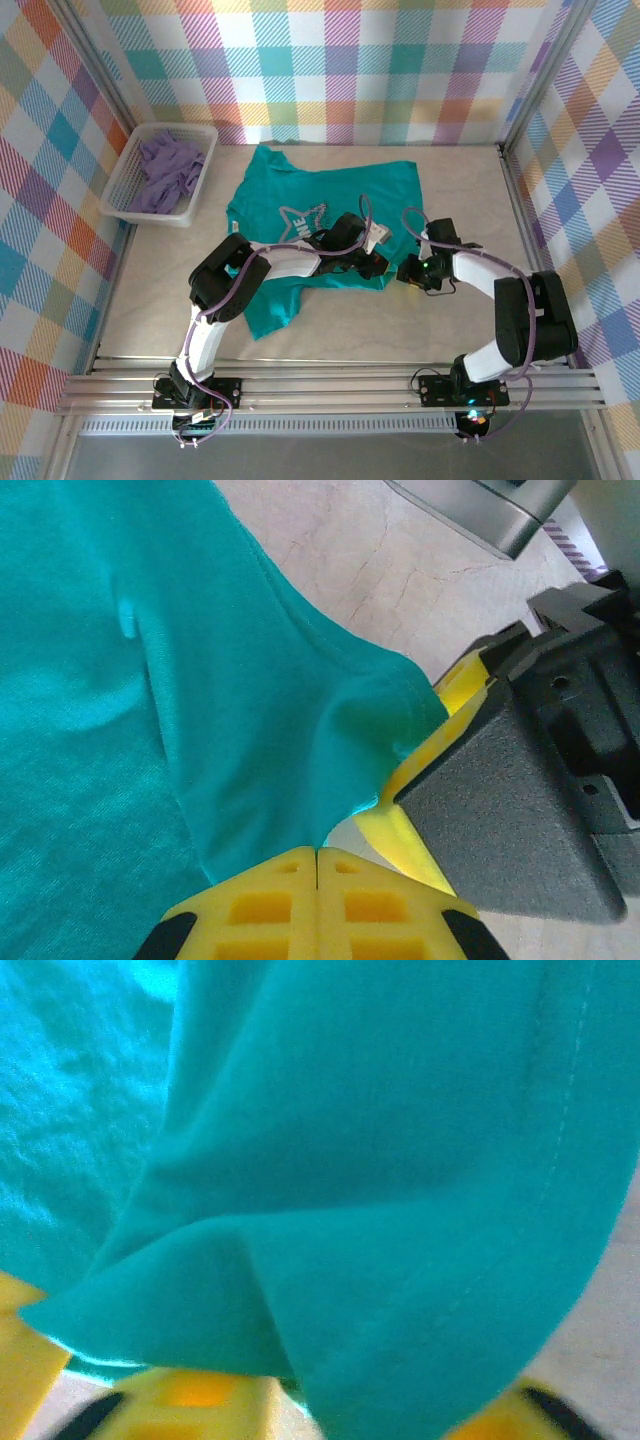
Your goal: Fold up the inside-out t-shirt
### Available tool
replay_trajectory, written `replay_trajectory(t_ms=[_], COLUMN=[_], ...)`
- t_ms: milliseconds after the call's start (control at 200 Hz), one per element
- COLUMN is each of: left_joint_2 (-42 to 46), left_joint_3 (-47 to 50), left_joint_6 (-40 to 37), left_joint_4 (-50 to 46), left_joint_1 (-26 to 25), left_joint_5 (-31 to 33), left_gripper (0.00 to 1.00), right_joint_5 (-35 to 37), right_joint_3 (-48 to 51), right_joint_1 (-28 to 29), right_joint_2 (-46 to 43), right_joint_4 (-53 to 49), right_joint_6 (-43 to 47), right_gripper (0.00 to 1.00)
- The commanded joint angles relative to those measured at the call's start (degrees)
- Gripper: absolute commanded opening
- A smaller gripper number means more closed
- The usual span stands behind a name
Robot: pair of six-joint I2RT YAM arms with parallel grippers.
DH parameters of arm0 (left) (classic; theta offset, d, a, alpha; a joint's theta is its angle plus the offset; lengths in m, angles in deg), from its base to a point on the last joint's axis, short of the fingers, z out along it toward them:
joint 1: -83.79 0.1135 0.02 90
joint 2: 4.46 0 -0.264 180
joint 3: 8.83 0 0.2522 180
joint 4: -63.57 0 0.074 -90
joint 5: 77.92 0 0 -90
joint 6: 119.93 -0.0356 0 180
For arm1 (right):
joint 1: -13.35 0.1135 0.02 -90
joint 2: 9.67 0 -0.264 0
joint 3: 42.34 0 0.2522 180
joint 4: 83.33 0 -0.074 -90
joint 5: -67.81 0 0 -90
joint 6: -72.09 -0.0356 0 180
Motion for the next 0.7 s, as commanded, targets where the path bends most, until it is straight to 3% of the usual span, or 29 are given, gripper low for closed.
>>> replay_trajectory(t_ms=[0, 100, 415, 695], left_joint_2=[0.04, 0.70, 2.60, -0.40], left_joint_3=[-1.14, -0.38, 1.20, -0.95], left_joint_6=[0.38, 0.58, 0.88, 1.50], left_joint_4=[0.29, 1.22, 3.49, 2.43], left_joint_1=[0.29, 0.33, 0.42, 0.41], left_joint_5=[-1.53, -2.96, -7.10, -6.56], left_gripper=[0.00, 0.00, 0.00, 0.00], right_joint_5=[2.12, 6.92, 13.21, 20.72], right_joint_3=[-3.92, -7.28, -19.95, -25.65], right_joint_1=[0.34, 0.33, 0.33, 0.18], right_joint_2=[-1.18, -4.45, -6.68, 5.32], right_joint_4=[-0.75, -7.27, -23.09, -23.08], right_joint_6=[1.42, 4.18, 12.41, 15.09], right_gripper=[0.14, 0.06, 0.02, 0.13])
